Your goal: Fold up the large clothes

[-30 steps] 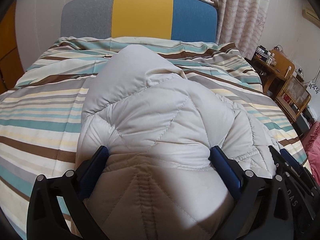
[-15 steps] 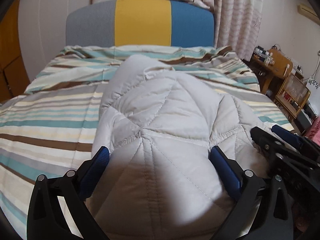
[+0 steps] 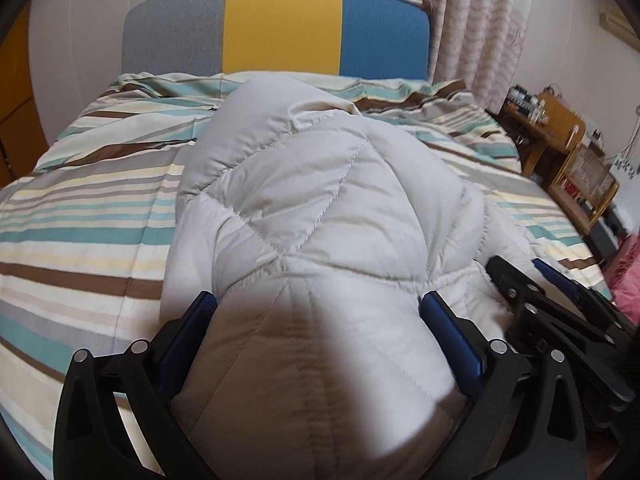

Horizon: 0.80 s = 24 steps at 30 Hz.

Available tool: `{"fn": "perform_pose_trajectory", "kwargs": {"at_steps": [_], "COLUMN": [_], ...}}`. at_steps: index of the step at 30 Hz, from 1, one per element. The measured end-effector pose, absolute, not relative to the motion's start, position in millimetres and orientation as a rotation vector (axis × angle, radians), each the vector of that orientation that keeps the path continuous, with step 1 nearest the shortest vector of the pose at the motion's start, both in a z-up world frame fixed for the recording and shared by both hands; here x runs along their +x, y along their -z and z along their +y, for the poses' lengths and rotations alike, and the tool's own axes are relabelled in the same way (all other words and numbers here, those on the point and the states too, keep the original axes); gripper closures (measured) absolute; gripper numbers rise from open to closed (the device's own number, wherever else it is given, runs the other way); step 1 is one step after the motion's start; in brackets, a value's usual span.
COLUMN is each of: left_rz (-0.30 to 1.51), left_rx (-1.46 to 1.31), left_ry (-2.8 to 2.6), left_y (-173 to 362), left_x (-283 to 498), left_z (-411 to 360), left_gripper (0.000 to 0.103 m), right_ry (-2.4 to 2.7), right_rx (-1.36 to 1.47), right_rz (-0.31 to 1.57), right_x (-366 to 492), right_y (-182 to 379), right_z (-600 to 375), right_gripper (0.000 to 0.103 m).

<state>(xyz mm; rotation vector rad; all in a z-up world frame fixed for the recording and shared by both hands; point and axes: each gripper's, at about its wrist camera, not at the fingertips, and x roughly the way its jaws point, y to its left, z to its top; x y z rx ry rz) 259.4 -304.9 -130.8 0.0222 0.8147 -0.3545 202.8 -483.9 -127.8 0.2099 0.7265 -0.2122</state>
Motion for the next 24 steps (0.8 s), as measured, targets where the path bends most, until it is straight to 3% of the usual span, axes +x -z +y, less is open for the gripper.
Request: {"fn": "perform_pose_trajectory", "kwargs": {"at_steps": [9, 20, 24], "left_rz": [0.693, 0.723, 0.75], "left_rx": [0.072, 0.092, 0.062], "left_ry": [0.394, 0.403, 0.445], "left_y": [122.9, 123.0, 113.9], "left_x": [213.9, 224.8, 217.5], "left_z": [-284.3, -292.4, -278.7], "left_gripper": [0.003, 0.003, 0.003], "right_ry": [0.225, 0.259, 0.287], "right_rx": [0.177, 0.183, 0.161], "right_rz": [0.638, 0.657, 0.637], "right_x": [165.3, 165.5, 154.9], "right_y": [111.9, 114.9, 107.4], "right_z": [-470.1, -469.3, -465.4], "right_gripper": [0.034, 0.031, 0.021]}}
